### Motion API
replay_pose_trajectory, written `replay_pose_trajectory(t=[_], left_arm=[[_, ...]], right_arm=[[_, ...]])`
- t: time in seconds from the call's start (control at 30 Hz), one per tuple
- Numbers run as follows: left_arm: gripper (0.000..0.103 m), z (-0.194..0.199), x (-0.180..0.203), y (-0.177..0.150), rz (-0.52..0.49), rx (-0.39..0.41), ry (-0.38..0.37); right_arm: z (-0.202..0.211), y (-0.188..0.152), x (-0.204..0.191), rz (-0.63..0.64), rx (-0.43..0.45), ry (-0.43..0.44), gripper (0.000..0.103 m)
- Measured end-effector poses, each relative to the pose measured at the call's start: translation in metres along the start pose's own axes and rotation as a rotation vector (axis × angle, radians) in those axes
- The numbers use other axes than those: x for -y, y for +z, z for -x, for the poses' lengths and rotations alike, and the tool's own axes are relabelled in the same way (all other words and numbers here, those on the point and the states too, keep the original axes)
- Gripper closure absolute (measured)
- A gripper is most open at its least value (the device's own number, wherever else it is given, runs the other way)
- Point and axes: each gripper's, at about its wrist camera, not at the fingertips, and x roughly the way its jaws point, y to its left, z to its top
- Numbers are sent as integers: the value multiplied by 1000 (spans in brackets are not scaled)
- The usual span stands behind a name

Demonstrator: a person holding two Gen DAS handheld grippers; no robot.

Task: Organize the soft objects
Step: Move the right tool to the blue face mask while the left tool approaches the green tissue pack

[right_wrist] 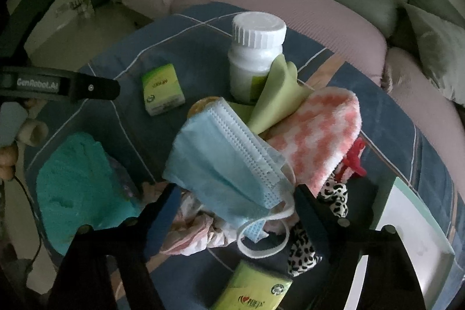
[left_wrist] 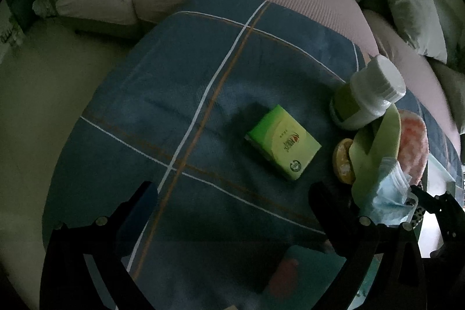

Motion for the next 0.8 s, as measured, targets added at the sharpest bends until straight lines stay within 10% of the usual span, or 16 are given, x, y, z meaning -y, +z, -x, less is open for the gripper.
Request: replay_pose_trajectory(t=[0.17, 0.6, 0.8], left_arm=[[0, -3, 3, 1, -22, -7, 4], [0, -11, 10, 7, -57, -12, 4], [0, -19, 15, 17, -62, -26, -11]], right_arm=[[-5, 2, 3, -5, 4, -13, 28], [-7, -3, 14, -70, 6, 30, 83], [-2, -7, 26, -151, 22, 69, 91]])
